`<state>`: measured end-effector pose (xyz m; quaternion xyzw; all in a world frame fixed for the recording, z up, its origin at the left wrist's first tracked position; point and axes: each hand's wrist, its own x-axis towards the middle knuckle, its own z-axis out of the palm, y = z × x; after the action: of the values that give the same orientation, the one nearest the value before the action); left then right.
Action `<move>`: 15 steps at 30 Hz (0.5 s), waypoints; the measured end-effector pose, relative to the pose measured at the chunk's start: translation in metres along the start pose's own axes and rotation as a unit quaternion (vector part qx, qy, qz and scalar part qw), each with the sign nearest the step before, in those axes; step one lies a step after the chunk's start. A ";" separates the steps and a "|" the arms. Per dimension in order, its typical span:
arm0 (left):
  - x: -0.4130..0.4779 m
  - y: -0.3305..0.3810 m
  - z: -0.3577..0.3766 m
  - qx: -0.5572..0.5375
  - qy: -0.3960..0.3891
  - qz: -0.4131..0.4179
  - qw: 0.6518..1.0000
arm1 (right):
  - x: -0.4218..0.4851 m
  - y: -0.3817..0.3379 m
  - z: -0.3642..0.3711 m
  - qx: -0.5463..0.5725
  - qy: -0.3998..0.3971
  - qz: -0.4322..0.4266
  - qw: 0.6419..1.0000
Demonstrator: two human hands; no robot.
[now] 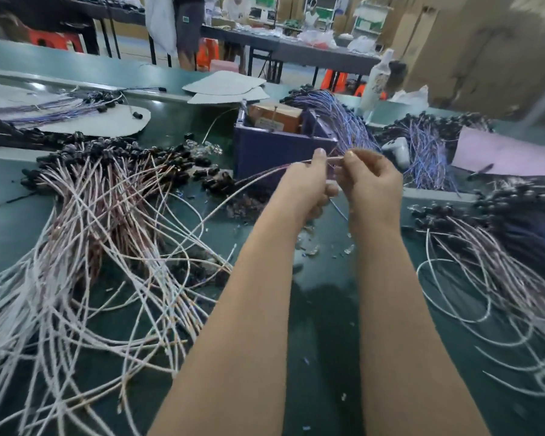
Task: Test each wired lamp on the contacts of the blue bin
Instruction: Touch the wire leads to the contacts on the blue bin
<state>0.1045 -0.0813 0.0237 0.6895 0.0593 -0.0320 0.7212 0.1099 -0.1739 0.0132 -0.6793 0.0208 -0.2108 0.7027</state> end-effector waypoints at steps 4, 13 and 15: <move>0.001 -0.015 0.036 -0.199 -0.010 0.020 0.980 | 0.005 0.004 -0.028 0.089 0.137 0.017 0.986; 0.018 -0.032 0.039 -0.337 0.006 0.009 0.941 | 0.024 0.019 -0.032 0.379 0.213 0.152 0.888; 0.021 -0.036 0.035 -0.331 -0.003 -0.004 0.944 | 0.023 0.029 -0.021 0.290 0.118 0.169 0.935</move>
<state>0.1226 -0.1173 -0.0137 0.4115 0.0672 -0.0155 0.9088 0.1324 -0.2013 -0.0099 -0.4031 0.1558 -0.1641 0.8868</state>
